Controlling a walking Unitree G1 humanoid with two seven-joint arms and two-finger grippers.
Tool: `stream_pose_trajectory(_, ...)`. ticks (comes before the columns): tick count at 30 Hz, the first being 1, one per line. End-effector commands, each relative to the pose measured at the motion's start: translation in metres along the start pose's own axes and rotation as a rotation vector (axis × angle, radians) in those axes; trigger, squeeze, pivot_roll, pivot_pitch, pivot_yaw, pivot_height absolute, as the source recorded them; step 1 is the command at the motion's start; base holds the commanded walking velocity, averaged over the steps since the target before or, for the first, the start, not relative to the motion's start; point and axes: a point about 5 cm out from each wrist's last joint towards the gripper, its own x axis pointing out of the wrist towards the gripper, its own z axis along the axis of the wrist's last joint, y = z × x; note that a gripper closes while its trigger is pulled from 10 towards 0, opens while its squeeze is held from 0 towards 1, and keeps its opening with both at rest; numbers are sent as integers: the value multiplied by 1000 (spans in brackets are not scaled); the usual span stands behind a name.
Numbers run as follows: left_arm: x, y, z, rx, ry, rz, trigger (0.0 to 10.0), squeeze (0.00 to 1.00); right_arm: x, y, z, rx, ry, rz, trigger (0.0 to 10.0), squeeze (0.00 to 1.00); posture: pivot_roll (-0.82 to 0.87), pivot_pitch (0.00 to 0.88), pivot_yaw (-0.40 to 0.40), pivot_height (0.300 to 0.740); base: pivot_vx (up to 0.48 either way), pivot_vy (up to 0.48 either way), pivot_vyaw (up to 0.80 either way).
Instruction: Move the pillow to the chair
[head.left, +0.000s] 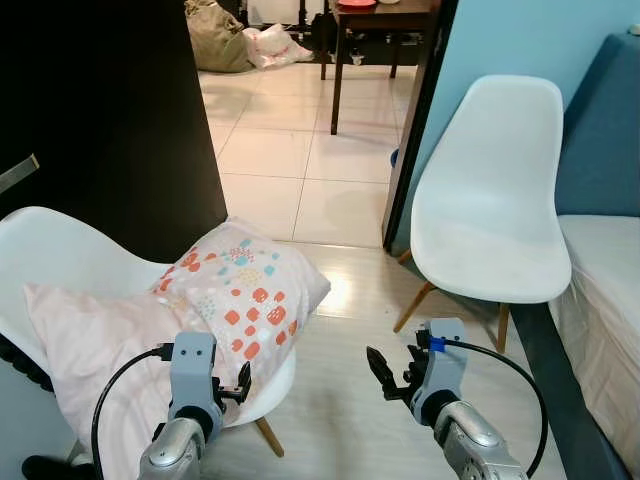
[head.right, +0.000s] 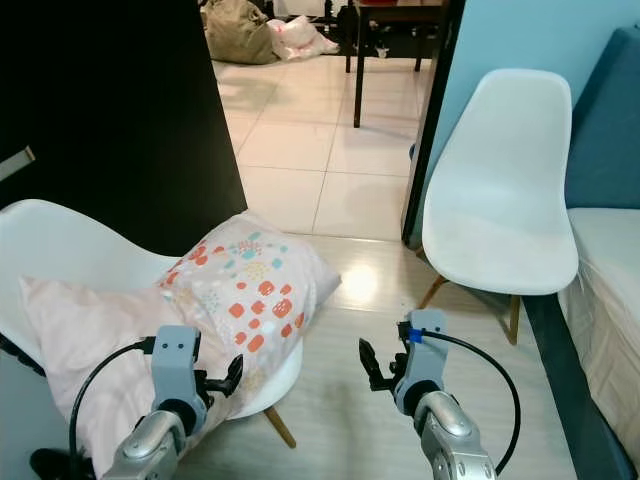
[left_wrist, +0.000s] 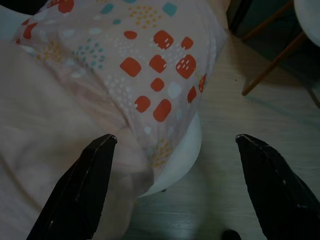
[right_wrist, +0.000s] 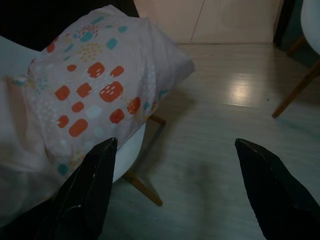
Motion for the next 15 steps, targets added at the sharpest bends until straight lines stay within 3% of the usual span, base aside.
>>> stream_pose_trajectory(1,-1,2,-5,5,30,9,10000,0,-2,-1,-2,16,8,-3,10000,0,-67,105,24,740,0,-311,0)
stream_pose_trajectory(15,-1,2,-5,-10,36,17,10000,0,-2,-2,-2,9,17,-3,10000,0,-68,104,21,740,0,0,0)
